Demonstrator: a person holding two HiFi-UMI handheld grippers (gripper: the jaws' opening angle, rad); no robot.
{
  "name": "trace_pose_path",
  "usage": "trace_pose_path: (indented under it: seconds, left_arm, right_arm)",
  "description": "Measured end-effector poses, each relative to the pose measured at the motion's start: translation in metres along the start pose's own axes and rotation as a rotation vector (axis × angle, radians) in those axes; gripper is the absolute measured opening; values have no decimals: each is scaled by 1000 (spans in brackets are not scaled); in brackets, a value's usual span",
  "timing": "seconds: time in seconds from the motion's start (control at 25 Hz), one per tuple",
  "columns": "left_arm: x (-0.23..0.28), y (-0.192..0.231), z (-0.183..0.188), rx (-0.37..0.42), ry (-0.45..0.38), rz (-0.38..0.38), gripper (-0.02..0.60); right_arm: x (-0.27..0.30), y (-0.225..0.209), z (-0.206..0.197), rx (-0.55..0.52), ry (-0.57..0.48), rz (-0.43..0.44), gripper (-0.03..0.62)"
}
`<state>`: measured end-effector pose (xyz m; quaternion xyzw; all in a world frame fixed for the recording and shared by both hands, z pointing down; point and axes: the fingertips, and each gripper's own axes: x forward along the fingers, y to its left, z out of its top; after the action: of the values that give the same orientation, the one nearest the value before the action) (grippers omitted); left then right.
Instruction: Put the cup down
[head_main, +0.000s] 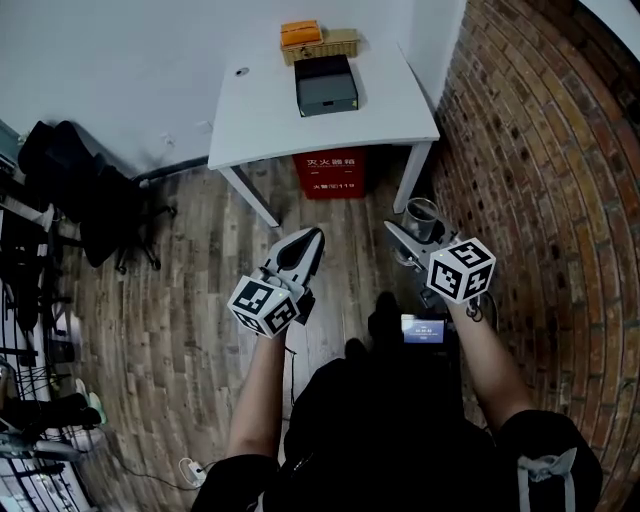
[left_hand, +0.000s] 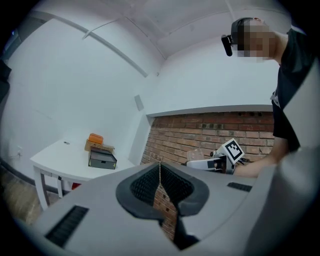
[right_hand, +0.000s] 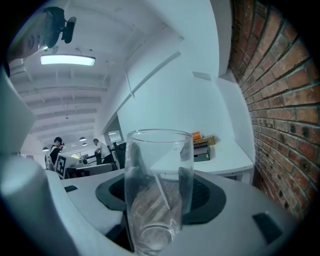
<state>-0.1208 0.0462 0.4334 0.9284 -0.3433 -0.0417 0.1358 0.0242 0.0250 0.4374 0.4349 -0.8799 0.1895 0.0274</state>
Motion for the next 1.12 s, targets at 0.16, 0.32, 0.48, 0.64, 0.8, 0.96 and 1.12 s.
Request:
trace_pose_path:
  seconds: [0.16, 0.32, 0.48, 0.64, 0.8, 0.96, 1.12]
  left_arm:
    - [22, 31, 4, 1, -1, 6, 17]
    - [56, 68, 5, 6, 6, 25, 17]
    - [103, 109, 14, 5, 14, 40, 17]
    - [159, 153, 31, 5, 24, 52, 17]
    - [215, 192, 52, 9, 28, 55, 17]
    - [257, 228, 69, -2, 24, 66, 17]
    - [282, 254, 77, -10, 22, 85, 17]
  right_arm:
    - [34, -22, 7, 9, 2, 7, 276]
    - [78, -54, 16, 12, 4, 34, 276]
    - [129, -93, 34, 13, 8, 55, 275]
    - [177, -136, 63, 24, 10, 75, 276]
    - [221, -183, 97, 29, 11, 83, 276]
    - [259, -218, 123, 37, 7, 100, 276]
    - [288, -238, 137, 43, 15, 121, 276]
